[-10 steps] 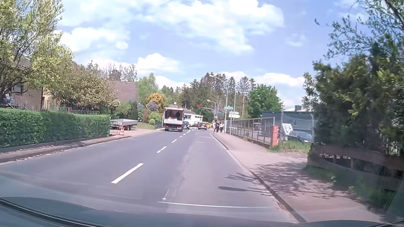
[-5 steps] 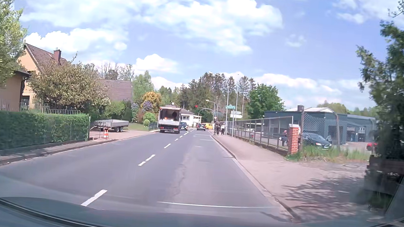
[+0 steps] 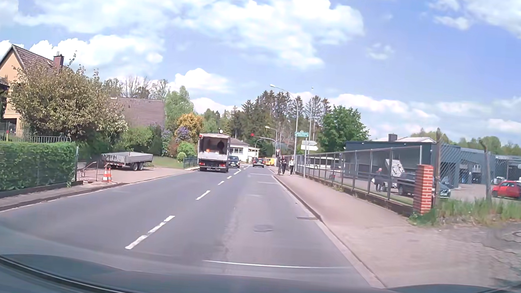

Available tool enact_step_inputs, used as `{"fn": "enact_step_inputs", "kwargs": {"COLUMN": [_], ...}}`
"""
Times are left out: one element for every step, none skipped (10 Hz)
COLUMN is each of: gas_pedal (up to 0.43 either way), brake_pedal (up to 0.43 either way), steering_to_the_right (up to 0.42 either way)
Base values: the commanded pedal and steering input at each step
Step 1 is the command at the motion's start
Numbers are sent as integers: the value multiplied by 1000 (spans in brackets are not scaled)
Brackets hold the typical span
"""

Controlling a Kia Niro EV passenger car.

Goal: Follow the waypoints while adhering to traffic rules and regulations

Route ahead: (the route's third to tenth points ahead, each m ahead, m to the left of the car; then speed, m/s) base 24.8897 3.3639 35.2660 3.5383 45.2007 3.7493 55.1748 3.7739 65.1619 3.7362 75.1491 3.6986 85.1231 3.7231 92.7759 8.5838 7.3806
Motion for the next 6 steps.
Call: {"fn": "enact_step_inputs", "kwargs": {"gas_pedal": [79, 79, 79, 79, 79, 79], "brake_pedal": [0, 0, 0, 0, 0, 0], "steering_to_the_right": [-1, -1, -1, -1, -1, -1]}}
